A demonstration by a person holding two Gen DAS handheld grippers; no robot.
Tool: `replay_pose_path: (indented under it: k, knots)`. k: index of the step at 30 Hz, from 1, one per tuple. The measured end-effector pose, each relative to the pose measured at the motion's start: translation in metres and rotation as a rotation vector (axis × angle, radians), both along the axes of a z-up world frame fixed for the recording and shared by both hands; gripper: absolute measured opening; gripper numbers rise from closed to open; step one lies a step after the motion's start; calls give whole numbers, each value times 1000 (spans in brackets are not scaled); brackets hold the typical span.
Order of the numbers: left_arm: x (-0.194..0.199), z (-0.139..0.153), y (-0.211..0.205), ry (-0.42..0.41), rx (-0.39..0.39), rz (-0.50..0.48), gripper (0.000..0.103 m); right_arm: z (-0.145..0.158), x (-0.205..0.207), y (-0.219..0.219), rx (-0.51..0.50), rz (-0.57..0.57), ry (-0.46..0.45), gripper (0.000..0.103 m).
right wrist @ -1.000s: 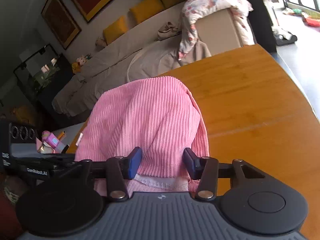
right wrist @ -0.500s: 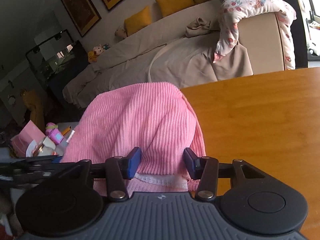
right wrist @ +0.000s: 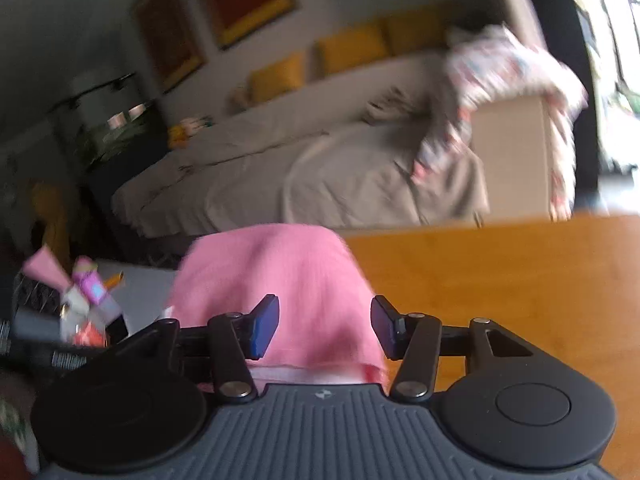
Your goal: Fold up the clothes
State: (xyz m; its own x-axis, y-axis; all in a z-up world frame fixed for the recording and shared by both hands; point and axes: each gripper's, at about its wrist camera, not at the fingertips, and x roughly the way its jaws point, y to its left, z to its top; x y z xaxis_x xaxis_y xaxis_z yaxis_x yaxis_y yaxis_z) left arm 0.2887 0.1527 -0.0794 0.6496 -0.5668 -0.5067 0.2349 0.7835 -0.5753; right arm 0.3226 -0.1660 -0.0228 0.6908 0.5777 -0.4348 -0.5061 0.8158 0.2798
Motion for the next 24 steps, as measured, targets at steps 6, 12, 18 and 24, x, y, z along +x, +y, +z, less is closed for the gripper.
replay_pose_path:
  k: [6, 12, 18, 24]
  knots:
    - [-16, 56, 16, -170, 21, -1, 75, 13, -35, 49, -167, 122, -220, 58]
    - [25, 74, -3, -288, 37, -62, 75, -17, -24, 86, -331, 189, -131, 64]
    - [88, 11, 3, -75, 53, -39, 68, -9, -40, 68, -350, 174, -167, 73]
    - [105, -1, 8, -67, 26, -21, 64, -30, -24, 59, -328, 155, -61, 71]
